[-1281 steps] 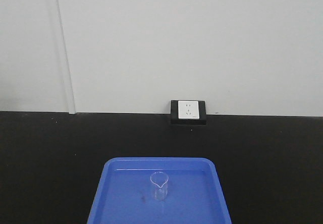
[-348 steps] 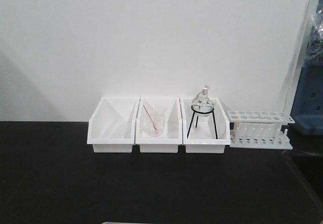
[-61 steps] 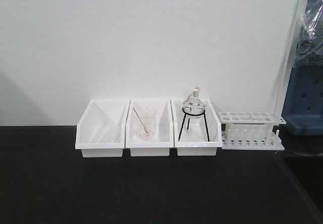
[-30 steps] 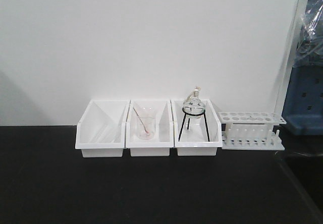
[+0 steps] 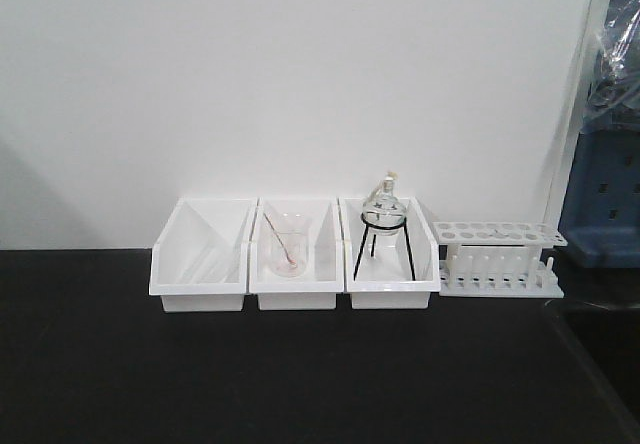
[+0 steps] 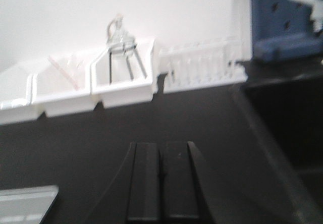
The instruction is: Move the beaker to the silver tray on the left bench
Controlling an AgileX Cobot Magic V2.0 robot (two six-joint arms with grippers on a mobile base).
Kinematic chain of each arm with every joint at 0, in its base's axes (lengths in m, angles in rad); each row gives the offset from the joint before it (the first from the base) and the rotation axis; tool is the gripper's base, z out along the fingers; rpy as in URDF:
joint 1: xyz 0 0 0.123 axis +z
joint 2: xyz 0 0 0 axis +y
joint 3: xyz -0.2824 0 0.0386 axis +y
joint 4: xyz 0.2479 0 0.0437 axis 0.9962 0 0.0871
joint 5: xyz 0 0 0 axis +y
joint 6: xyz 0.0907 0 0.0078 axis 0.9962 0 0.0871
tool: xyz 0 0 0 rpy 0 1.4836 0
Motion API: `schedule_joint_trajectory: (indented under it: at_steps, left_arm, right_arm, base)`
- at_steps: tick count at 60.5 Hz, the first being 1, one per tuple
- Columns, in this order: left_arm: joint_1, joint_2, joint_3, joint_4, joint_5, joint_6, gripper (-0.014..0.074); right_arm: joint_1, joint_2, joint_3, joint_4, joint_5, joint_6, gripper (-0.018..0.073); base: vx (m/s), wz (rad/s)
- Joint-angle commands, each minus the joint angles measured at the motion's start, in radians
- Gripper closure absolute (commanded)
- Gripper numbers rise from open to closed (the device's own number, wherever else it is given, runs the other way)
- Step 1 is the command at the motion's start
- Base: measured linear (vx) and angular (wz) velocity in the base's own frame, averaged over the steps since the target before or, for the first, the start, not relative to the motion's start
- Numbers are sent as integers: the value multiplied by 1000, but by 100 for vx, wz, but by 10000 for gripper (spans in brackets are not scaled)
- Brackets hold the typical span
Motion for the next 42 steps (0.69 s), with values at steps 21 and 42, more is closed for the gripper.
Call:
schedule_joint_trajectory:
  at_steps: [21, 42]
  left_arm:
    - [-4, -8, 20, -2, -79, -2, 595]
    - [-4, -8, 20, -2, -79, -2, 595]
  right_arm:
    - [-25, -160, 5, -29, -70, -74, 571]
    - [-25, -160, 6, -29, -69, -74, 571]
  base:
    - [0, 0]
    - [0, 0]
